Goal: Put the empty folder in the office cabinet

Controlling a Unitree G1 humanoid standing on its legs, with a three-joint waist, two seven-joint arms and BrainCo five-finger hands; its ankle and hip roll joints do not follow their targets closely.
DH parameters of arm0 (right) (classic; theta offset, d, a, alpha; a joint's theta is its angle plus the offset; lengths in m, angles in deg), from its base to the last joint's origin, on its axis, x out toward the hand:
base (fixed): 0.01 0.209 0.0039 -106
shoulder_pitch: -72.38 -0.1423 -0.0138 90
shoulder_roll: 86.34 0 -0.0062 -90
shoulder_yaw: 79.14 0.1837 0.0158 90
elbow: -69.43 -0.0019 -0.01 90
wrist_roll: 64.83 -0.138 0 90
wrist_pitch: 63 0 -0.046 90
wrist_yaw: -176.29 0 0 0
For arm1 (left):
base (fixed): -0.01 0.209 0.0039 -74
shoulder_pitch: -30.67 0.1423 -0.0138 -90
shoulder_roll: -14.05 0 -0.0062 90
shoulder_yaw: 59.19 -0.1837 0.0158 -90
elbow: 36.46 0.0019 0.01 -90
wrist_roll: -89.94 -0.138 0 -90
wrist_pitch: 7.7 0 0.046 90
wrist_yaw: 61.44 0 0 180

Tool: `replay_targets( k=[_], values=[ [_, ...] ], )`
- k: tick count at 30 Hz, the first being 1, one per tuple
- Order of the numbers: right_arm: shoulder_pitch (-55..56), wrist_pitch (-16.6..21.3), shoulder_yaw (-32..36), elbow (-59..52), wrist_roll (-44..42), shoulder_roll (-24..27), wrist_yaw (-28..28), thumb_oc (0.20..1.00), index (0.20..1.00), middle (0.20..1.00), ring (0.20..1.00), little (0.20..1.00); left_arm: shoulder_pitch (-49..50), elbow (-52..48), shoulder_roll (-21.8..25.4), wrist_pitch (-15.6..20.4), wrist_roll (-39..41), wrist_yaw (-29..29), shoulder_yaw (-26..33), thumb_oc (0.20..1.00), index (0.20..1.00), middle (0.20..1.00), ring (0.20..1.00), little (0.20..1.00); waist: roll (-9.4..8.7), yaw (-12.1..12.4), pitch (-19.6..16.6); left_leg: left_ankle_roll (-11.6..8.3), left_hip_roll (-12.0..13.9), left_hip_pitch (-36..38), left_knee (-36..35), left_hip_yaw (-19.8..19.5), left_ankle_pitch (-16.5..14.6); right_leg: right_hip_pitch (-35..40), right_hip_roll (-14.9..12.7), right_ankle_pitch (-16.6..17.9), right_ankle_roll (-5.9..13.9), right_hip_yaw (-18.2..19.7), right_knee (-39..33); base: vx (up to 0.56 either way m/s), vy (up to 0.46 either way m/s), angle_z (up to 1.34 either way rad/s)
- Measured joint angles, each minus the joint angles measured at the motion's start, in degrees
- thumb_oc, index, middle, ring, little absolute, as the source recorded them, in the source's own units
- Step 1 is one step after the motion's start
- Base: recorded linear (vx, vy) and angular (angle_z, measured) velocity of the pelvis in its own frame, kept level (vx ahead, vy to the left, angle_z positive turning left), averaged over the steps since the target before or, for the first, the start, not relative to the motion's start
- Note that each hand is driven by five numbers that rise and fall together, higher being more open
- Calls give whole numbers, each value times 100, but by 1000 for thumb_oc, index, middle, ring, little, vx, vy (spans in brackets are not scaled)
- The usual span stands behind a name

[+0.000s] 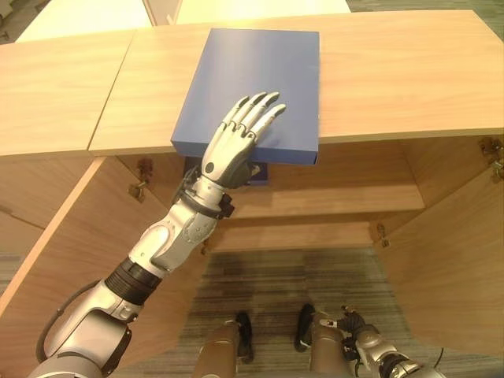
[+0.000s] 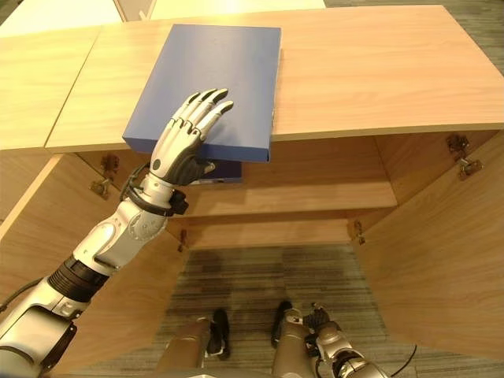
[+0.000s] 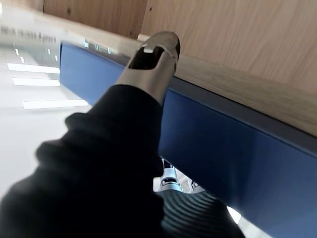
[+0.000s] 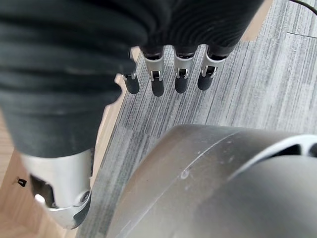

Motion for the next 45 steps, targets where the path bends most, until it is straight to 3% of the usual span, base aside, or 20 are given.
replay_targets(
  k=[10,23,40,41,42,45],
  values=[
    [64,-5,0,27,64,-18,2,1000,1000,1000,1000,1000,-37,49,14,-64,-418,148,-91,1000,1000,1000,1000,1000,4,-89,-287,51,11,-182,73,35,-46,-164,7,7,16,46,-7,3,4,-2],
    [9,-6,-2,47,175,-33,4,1000,1000,1000,1000,1000,-294,326,19,-110,-690,144,-244,1000,1000,1000,1000,1000,-13,-107,-357,81,11,-354,209,83,-66,-341,-11,29,47,118,72,0,8,-1],
    [29,-55,-2,52,221,-12,6,1000,1000,1000,1000,1000,-551,1202,-76,-803,-1320,-148,-199,1000,1000,1000,1000,1000,6,-143,-524,110,57,-545,340,84,-121,-510,26,42,59,149,131,0,0,0],
    [12,-53,-2,48,221,-12,7,1000,1000,1000,1000,1000,-602,1271,-79,-856,-1351,-184,-158,558,558,558,558,558,8,-142,-528,110,73,-599,408,85,-142,-555,29,40,56,152,174,0,0,0],
    [9,-56,-2,52,221,-5,8,1000,1000,1000,1000,1000,-684,1362,-81,-905,-1352,-181,-167,200,200,200,200,200,8,-141,-528,109,81,-626,446,85,-152,-578,32,40,55,155,195,0,0,0],
    [6,-56,-2,52,222,14,13,1000,1000,1000,1000,1000,-697,1508,-77,-975,-1455,-180,-124,200,200,200,200,200,22,-130,-535,80,91,-657,492,97,-188,-612,39,40,56,184,226,0,0,0]
  ],
)
